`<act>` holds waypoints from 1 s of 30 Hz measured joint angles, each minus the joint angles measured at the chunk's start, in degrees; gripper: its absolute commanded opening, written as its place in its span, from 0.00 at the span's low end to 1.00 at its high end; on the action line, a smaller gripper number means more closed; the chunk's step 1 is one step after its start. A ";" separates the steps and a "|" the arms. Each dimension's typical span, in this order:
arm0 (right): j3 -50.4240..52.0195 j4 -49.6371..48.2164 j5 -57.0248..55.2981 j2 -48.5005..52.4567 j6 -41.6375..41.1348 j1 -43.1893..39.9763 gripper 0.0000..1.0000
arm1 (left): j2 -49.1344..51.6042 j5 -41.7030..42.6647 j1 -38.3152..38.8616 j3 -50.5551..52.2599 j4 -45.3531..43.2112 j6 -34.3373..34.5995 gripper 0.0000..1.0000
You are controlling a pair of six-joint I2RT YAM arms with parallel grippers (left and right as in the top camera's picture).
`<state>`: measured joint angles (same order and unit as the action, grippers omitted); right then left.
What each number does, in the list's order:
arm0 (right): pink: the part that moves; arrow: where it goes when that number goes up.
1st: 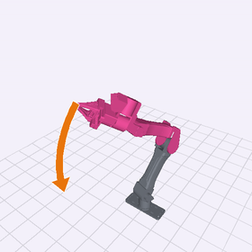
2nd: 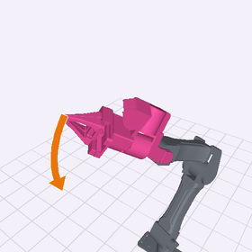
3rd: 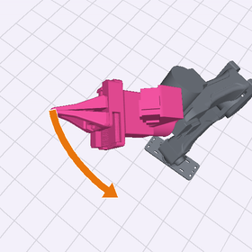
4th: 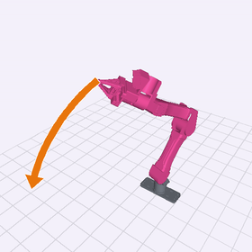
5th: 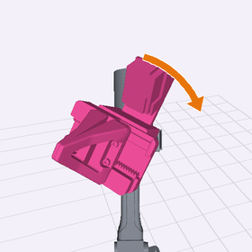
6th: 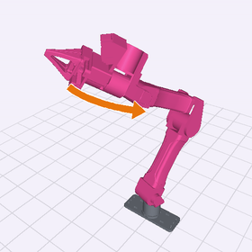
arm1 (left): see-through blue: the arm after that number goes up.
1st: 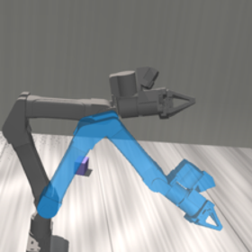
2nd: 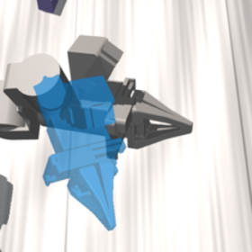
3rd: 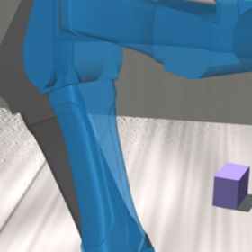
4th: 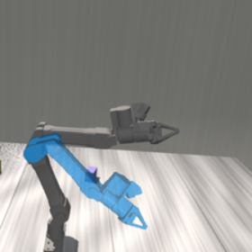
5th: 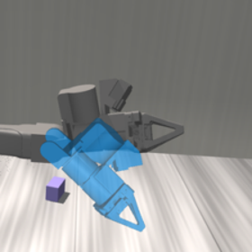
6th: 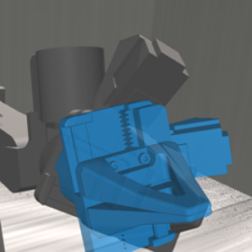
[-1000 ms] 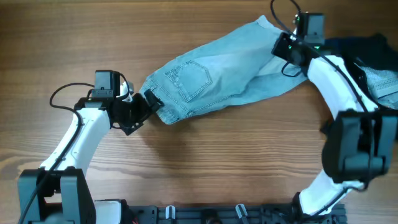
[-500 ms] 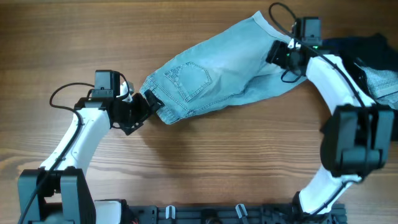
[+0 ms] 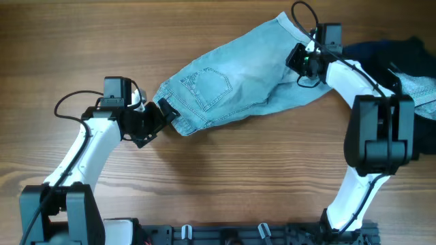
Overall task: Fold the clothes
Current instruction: 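Hold the jeans with both grippers and stretch them flat horizontally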
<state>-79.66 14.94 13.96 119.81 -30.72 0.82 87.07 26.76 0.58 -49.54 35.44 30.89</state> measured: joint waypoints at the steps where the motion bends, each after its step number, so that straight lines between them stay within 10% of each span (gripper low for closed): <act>1: -0.02 0.04 -0.17 0.04 0.15 0.00 0.04 | 0.00 0.00 0.00 0.00 0.00 0.00 1.00; 10: -16.85 16.55 -3.76 -0.55 6.62 0.02 0.04 | 0.02 -1.68 0.00 0.00 -0.04 0.00 1.00; 30: -17.49 42.97 -27.06 -6.38 0.92 0.07 0.04 | 0.04 -2.78 0.00 0.00 -0.37 0.00 1.00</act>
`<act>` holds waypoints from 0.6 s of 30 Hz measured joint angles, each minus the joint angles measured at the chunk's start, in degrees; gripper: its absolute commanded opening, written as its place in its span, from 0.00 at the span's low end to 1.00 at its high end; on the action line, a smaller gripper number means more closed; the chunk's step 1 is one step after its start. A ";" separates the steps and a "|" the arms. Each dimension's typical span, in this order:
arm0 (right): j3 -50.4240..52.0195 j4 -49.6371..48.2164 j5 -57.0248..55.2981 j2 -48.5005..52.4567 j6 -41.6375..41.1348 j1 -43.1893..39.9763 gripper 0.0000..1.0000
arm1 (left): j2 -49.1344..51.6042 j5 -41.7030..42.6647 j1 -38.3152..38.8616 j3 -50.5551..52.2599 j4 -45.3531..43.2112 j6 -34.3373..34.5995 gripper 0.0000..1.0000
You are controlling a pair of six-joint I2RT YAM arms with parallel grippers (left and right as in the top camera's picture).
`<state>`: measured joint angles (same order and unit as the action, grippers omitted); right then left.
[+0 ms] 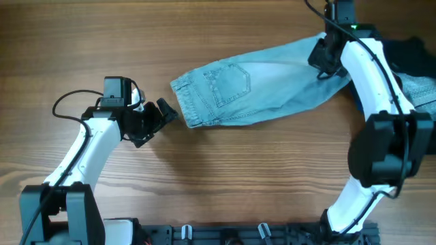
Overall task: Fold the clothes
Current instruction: 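Hold the jeans with both grippers and stretch them flat horizontally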
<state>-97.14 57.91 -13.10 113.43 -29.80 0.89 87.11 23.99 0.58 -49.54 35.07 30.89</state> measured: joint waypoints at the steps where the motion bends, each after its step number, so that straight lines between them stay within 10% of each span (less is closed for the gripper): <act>1: 0.00 1.66 -0.98 -0.44 -0.24 0.00 0.05 | 0.00 -0.04 0.00 0.00 -0.20 0.00 1.00; 4: 1.27 2.47 -3.08 -0.92 -1.09 -0.22 0.74 | 0.00 -0.17 0.00 0.00 -0.55 0.00 1.00; 6: 5.46 -0.98 -4.72 -1.25 -1.03 -1.22 1.00 | 0.00 -0.11 0.00 0.00 -0.59 0.00 1.00; 18: 8.09 -2.99 7.10 -2.12 4.44 -2.19 1.00 | 2.56 8.28 9.05 -0.07 -14.03 5.07 1.00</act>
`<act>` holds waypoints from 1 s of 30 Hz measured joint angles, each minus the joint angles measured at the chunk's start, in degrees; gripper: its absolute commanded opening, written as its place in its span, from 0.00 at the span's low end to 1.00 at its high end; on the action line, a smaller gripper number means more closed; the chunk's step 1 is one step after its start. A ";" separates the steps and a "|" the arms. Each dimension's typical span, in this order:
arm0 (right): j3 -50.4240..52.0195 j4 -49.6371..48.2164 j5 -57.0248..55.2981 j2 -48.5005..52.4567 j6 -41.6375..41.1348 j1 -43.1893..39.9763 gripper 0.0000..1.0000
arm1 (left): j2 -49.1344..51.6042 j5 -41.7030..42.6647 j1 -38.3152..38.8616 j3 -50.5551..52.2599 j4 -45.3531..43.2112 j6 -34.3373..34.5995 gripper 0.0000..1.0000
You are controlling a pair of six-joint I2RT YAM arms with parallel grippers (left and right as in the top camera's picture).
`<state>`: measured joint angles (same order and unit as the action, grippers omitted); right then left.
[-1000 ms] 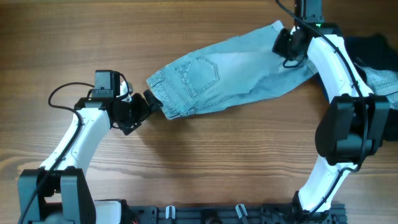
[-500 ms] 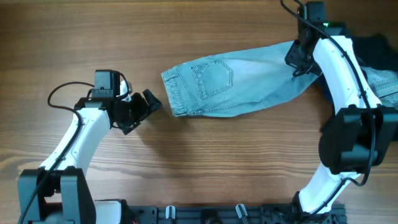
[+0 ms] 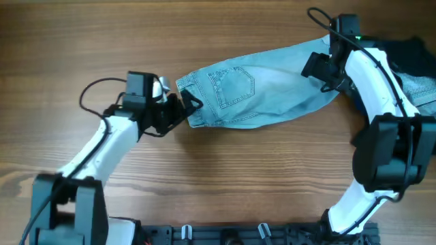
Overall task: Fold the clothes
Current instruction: 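Hold the jeans with both grippers and stretch them flat horizontally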
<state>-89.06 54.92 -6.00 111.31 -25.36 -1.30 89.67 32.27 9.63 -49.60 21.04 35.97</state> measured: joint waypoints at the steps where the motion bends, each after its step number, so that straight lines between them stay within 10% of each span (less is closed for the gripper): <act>1: -0.02 0.09 0.96 -1.07 0.48 0.02 1.00 | 1.40 0.15 0.44 0.00 -0.55 0.70 0.99; 6: -0.63 1.18 4.28 -12.68 3.43 0.00 1.00 | 9.14 1.09 0.50 0.00 -7.48 2.99 0.92; 15: -1.38 2.80 7.52 -19.12 4.96 0.00 1.00 | 13.05 3.56 2.93 -0.09 -14.03 4.98 0.04; 30: -1.38 2.97 9.73 -19.12 5.14 0.00 1.00 | 13.64 -12.28 -12.37 -16.44 16.76 -1.27 0.05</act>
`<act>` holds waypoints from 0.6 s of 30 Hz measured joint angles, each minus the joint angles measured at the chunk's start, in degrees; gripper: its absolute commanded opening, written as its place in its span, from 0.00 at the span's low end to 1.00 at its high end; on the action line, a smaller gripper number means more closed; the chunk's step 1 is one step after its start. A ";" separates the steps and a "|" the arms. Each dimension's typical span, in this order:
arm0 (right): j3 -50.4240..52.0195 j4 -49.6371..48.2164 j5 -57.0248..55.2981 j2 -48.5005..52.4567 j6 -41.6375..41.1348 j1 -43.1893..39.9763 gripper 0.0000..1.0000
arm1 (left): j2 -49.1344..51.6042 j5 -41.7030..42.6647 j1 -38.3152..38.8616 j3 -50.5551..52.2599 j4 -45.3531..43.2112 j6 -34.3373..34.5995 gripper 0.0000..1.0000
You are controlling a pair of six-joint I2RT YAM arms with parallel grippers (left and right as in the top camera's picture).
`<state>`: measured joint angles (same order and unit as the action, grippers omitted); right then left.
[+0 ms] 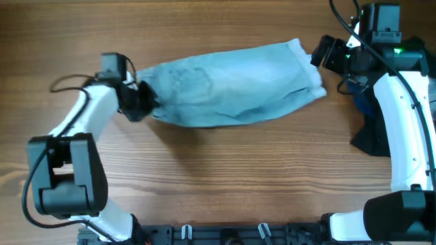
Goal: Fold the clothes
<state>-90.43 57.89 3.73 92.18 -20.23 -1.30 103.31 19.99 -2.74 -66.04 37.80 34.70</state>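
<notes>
A pair of light blue jeans (pixel 231 85) lies stretched left to right across the middle of the table, slightly blurred. The waistband end is bunched at the left, where my left gripper (pixel 141 101) is shut on it. The leg hem ends at the right, around the table's upper right. My right gripper (pixel 320 56) sits just off the hem's upper corner, apart from the cloth as far as I can see. Its jaws are too dark to read.
A heap of dark clothes (pixel 370 135) lies at the right edge, partly under my right arm (pixel 402 116). The wooden table (pixel 225 177) runs wide in front of the jeans. A black rail (pixel 225 235) lines the near edge.
My left gripper moved left with the waistband, and the jeans now lie longer and flatter. My right gripper, which was on the leg, is now up and right, off the hem.
At first the jeans lay slanted with my left gripper at the waistband and my right gripper on the leg. Then the jeans sat further right, away from the left gripper. It then reached the waistband again. Now the jeans lie stretched out leftward.
</notes>
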 measured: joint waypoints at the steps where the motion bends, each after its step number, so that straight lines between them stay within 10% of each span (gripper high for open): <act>1: 0.00 -0.09 0.85 0.00 0.00 0.00 1.00 | 0.02 -2.45 -0.83 -2.95 2.54 -0.61 0.06; 3: 0.00 -0.09 2.69 0.00 -0.02 0.00 1.00 | 0.04 -7.37 -1.70 -7.93 5.33 -1.60 0.10; 4: 0.02 -0.07 3.37 0.02 0.00 0.00 1.00 | 0.04 -8.98 -1.95 -9.42 6.36 -1.70 0.30; 5: 0.02 -0.07 3.96 0.02 0.00 0.00 1.00 | 0.04 -12.09 -2.21 -10.86 7.21 -2.34 0.83; 6: 0.07 -0.07 4.22 0.02 0.00 0.02 1.00 | 0.04 -13.92 -2.64 -12.90 8.33 -2.80 0.99; 18: 1.11 -7.48 13.09 8.33 2.51 5.01 1.00 | -0.20 -13.94 -2.16 -24.35 24.35 -5.29 1.00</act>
<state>-89.32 50.41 16.82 100.51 -17.72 3.70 103.11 6.04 -4.91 -90.39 62.15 29.41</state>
